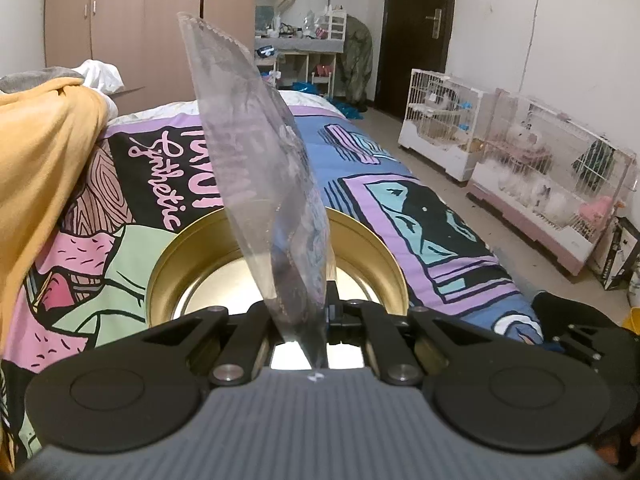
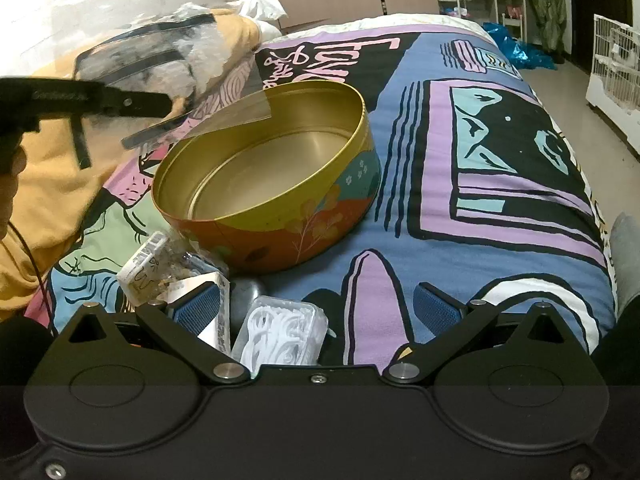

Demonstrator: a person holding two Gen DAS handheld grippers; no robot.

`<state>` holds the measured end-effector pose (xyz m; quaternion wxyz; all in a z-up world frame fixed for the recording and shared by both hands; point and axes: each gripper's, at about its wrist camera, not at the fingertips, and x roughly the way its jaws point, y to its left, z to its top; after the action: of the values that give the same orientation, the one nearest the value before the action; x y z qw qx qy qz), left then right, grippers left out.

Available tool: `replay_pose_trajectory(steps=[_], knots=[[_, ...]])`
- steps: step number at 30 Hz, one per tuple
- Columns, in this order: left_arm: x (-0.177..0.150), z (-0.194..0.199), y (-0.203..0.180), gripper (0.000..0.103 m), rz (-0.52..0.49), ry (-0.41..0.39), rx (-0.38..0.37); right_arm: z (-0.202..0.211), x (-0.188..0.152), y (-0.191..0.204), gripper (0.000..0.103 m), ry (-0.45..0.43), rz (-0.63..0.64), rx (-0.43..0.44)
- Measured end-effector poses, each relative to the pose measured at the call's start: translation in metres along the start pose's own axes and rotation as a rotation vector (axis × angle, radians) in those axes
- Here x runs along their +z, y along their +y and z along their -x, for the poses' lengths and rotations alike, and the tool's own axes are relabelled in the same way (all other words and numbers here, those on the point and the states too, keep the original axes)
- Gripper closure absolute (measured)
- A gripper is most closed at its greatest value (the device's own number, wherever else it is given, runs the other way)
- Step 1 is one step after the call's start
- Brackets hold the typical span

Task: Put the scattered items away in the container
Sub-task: 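Carry the empty bag over the tin and release it inside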

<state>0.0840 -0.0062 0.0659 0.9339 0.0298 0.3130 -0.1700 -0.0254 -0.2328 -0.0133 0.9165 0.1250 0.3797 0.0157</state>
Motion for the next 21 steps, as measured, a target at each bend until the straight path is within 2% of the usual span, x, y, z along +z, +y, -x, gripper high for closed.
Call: replay_pose_trajectory(steps=[3, 4, 5, 6, 7, 8, 13, 21], knots=[[0.006, -0.013, 0.000, 0.094, -0.006, 0.017, 0.012, -0.002, 0.000, 0.000, 0.000, 0.005, -0.001, 0.000], [0.007, -0.017, 0.001, 0.086, -0.005, 0.023, 0.014, -0.003, 0.000, 0.000, 0.000, 0.006, 0.000, 0.000], [0.008, -0.021, 0.003, 0.061, -0.003, 0.029, 0.014, -0.003, 0.000, 0.000, 0.000, 0.008, 0.001, 0.001], [0.008, -0.026, 0.005, 0.027, 0.006, 0.039, 0.034, -0.003, 0.000, 0.000, 0.000, 0.009, 0.003, 0.002], [0.008, -0.029, 0.008, 0.015, 0.021, 0.038, 0.071, -0.003, -0.001, 0.000, 0.000, 0.009, 0.004, 0.001], [0.006, -0.028, 0.010, 0.010, 0.032, 0.011, 0.101, -0.004, -0.001, 0.000, 0.000, 0.010, 0.006, 0.001], [-0.005, -0.017, 0.023, 0.007, 0.042, 0.011, 0.116, -0.005, -0.002, 0.002, 0.000, 0.031, 0.025, 0.030], [-0.040, 0.000, 0.048, 0.006, 0.085, 0.056, 0.141, -0.013, -0.007, 0.016, 0.000, 0.077, 0.096, 0.039]])
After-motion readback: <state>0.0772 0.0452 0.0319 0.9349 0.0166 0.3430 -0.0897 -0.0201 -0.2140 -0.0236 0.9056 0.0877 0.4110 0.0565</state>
